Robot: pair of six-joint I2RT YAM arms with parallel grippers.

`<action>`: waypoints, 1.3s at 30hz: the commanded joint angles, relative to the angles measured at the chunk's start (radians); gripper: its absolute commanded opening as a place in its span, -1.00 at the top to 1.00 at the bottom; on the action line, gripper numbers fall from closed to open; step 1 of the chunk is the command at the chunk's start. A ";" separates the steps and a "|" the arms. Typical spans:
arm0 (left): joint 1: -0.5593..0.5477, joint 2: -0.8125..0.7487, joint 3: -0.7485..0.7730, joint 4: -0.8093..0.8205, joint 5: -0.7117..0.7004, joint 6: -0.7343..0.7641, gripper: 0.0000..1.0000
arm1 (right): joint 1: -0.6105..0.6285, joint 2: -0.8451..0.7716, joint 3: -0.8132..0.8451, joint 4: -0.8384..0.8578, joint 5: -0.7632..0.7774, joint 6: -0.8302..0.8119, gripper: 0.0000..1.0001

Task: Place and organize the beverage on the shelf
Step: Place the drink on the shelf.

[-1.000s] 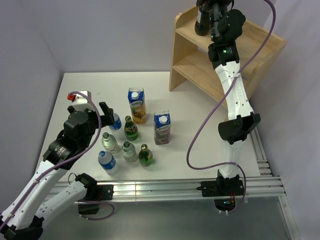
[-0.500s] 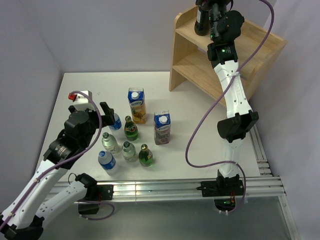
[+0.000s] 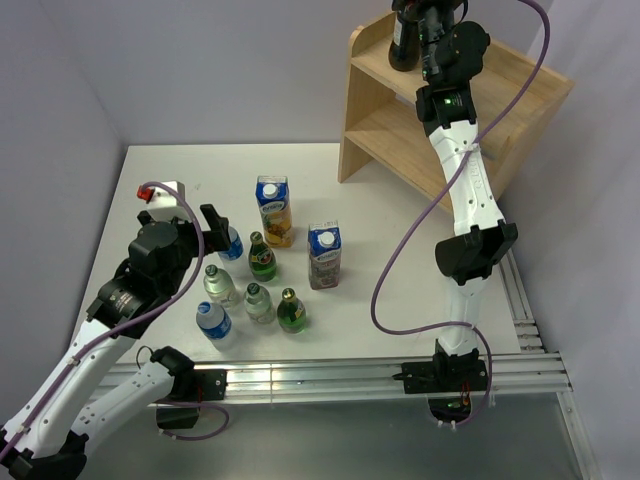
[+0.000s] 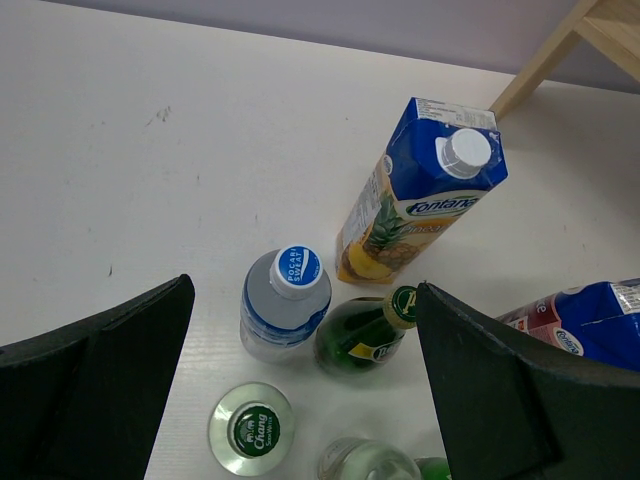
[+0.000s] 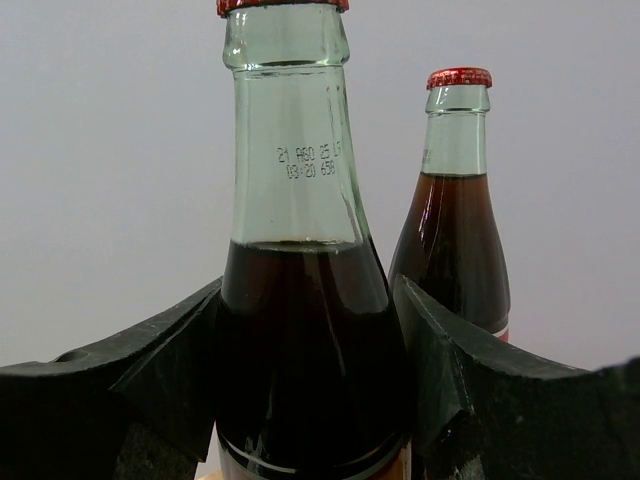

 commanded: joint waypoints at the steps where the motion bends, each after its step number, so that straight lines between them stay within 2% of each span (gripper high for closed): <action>1: 0.007 -0.001 0.004 0.038 0.012 0.019 -0.99 | 0.006 0.129 -0.085 -0.295 -0.018 0.086 -0.06; 6: 0.007 0.002 0.002 0.040 0.015 0.020 -0.99 | 0.000 0.136 -0.083 -0.292 -0.028 0.090 -0.13; 11: 0.008 0.002 0.002 0.040 0.015 0.020 -0.99 | -0.003 0.167 -0.048 -0.295 -0.054 0.090 0.06; 15: 0.007 0.002 0.002 0.040 0.015 0.022 -0.99 | -0.004 0.190 -0.022 -0.313 -0.041 0.092 -0.06; 23: 0.008 0.005 0.001 0.041 0.022 0.024 -0.99 | -0.004 0.192 -0.039 -0.310 -0.043 0.092 -0.08; 25: 0.010 0.007 0.001 0.041 0.022 0.024 -0.99 | -0.004 0.192 -0.034 -0.315 -0.040 0.092 -0.16; 39: 0.010 0.007 -0.001 0.041 0.033 0.028 -0.97 | -0.004 0.201 -0.014 -0.327 -0.049 0.118 -0.37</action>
